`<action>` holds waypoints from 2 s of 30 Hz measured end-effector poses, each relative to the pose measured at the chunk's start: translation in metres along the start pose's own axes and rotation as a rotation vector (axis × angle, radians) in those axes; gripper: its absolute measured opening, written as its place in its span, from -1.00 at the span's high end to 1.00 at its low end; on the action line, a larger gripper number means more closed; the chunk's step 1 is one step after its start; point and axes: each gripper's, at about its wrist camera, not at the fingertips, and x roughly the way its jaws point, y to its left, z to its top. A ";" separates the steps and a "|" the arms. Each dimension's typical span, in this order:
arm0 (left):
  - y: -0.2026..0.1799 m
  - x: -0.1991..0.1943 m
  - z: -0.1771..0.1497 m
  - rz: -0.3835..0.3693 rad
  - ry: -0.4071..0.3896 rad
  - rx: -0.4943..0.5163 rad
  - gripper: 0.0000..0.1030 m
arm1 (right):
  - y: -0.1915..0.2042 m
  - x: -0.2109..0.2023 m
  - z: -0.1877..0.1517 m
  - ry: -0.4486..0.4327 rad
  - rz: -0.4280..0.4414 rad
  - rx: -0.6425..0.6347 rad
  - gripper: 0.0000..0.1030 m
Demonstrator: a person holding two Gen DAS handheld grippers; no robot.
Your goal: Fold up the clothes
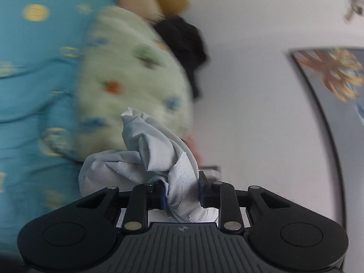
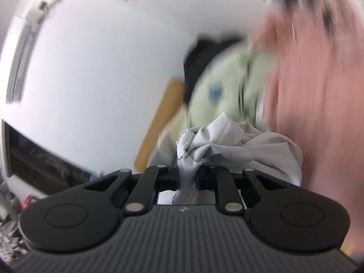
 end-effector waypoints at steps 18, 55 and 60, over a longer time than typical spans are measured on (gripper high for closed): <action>-0.004 0.199 -0.139 0.000 0.268 0.449 0.46 | -0.120 -0.116 0.051 -0.221 -0.346 -0.161 0.68; -0.043 -0.128 -0.218 0.077 -0.299 1.191 -1.00 | 0.046 -0.222 -0.131 -0.427 -0.403 -0.745 -0.57; -0.019 -0.135 -0.234 0.054 -0.347 1.266 -1.00 | 0.034 -0.220 -0.156 -0.468 -0.407 -0.758 -0.57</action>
